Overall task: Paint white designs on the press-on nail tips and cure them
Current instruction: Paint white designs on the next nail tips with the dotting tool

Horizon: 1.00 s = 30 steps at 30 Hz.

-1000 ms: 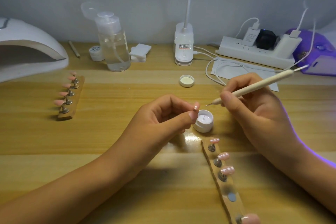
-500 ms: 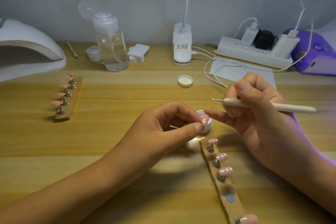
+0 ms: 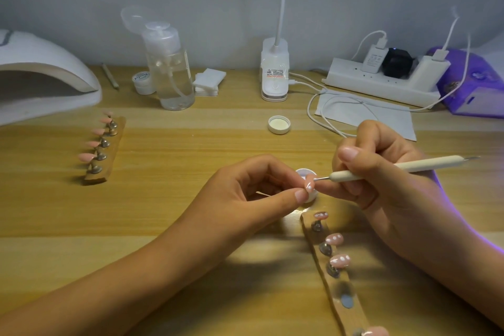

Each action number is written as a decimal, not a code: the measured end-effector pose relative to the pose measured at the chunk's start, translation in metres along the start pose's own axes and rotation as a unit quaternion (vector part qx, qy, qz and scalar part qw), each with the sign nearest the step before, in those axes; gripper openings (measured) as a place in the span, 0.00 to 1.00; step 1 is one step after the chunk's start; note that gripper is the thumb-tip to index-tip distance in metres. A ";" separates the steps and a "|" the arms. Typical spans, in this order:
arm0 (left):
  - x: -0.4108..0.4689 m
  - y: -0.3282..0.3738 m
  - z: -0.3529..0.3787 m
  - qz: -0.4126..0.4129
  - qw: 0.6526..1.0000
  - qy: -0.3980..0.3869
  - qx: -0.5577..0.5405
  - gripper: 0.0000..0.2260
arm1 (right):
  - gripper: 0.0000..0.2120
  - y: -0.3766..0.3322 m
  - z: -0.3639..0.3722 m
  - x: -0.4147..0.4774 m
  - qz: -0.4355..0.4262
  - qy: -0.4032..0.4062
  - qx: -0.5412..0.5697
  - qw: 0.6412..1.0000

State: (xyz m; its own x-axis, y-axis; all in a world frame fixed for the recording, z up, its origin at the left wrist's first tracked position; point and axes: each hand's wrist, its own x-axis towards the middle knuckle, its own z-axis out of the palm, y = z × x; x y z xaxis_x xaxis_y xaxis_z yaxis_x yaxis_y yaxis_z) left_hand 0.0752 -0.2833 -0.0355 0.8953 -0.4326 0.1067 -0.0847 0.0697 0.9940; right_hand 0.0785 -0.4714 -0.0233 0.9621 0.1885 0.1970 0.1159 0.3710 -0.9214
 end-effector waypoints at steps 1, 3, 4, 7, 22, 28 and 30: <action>0.000 0.000 0.000 0.001 1.000 0.000 0.001 0.02 | 0.14 0.000 0.000 0.000 -0.001 -0.003 -0.001 1.000; 0.000 0.000 0.000 0.000 1.000 0.000 0.003 0.02 | 0.14 0.001 0.000 0.000 -0.001 -0.002 -0.003 1.000; 0.000 0.000 0.000 -0.001 1.000 0.000 0.003 0.02 | 0.14 0.001 0.001 0.000 -0.001 -0.002 -0.004 1.000; 0.000 -0.001 0.000 -0.002 1.000 0.001 0.002 0.02 | 0.13 0.000 0.001 0.000 -0.004 -0.007 -0.005 1.000; 0.000 0.000 0.001 -0.009 1.000 0.002 0.001 0.03 | 0.12 0.003 -0.002 0.001 -0.004 -0.014 -0.015 1.000; 0.000 0.001 0.001 -0.012 1.000 0.002 -0.005 0.03 | 0.09 0.003 -0.002 0.000 0.000 -0.023 -0.014 1.000; 0.000 0.001 0.001 -0.015 1.000 0.002 -0.004 0.03 | 0.09 0.002 -0.001 0.000 0.000 -0.022 -0.012 1.000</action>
State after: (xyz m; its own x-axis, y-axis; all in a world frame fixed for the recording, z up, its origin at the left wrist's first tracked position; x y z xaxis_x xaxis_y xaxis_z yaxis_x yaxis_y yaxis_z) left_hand 0.0742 -0.2841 -0.0348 0.8993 -0.4305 0.0766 -0.0542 0.0641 0.9965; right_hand 0.0790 -0.4719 -0.0260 0.9504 0.2281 0.2114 0.1226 0.3500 -0.9287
